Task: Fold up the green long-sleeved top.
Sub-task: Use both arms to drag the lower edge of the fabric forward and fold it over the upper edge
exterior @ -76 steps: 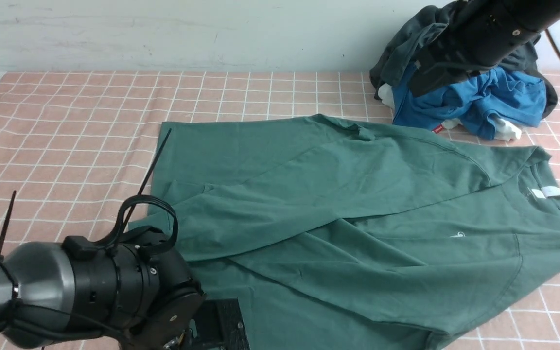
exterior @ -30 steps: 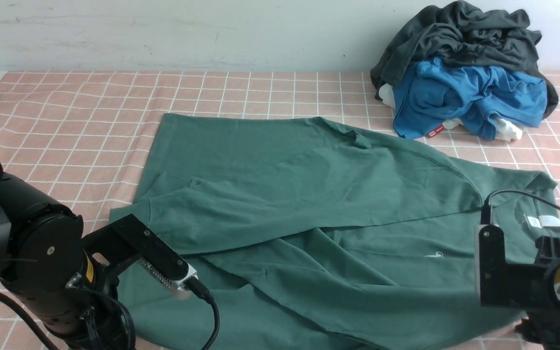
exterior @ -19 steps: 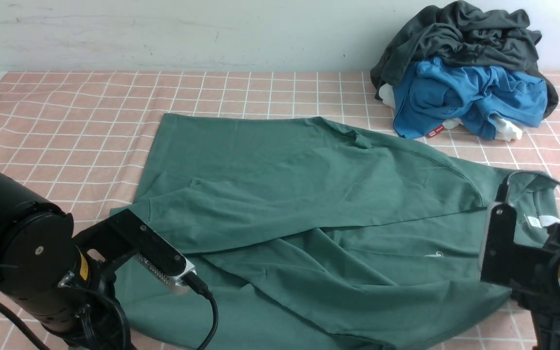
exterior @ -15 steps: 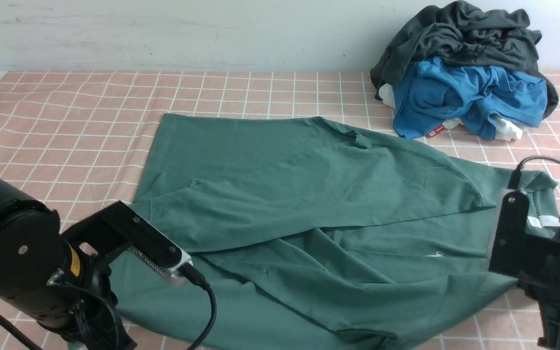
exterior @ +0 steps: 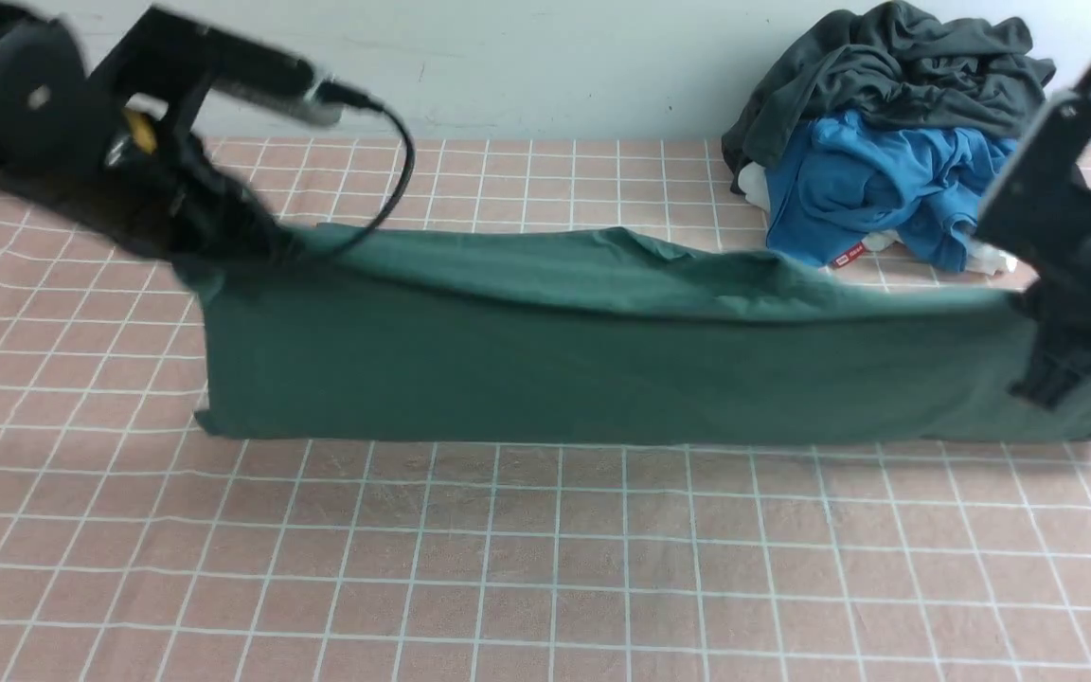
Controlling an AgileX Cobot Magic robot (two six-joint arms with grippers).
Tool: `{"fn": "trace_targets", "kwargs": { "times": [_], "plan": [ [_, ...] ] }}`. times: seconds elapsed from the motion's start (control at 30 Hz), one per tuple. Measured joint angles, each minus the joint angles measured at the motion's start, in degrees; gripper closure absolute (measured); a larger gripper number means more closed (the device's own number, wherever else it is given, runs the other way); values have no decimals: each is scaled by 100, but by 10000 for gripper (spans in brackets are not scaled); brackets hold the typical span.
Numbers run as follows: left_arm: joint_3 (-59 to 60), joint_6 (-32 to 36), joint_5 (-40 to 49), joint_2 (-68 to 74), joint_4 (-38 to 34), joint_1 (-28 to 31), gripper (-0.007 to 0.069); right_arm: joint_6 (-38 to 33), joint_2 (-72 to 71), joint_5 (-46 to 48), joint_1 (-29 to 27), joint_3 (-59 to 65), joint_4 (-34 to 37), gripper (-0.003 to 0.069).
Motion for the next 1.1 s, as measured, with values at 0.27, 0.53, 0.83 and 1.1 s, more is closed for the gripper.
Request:
{"fn": "trace_targets", "kwargs": {
  "times": [0.27, 0.53, 0.83, 1.1],
  "plan": [
    [-3564, -229, 139, 3241, 26, 119, 610, 898, 2682, 538, -47, -2688, 41, 659],
    [-6951, -879, 1628, 5513, 26, 302, 343, 2435, 4031, 2483, -47, -4941, 471, 491],
    [-7293, -951, 2087, 5174, 318, 370, 175, 1086, 3793, 3128, 168, -5626, 2423, 457],
    [-7305, 109, 3234, 4614, -319, 370, 375, -2118, 4547, 2425, 686, -5541, 5091, 664]
  ]
}}
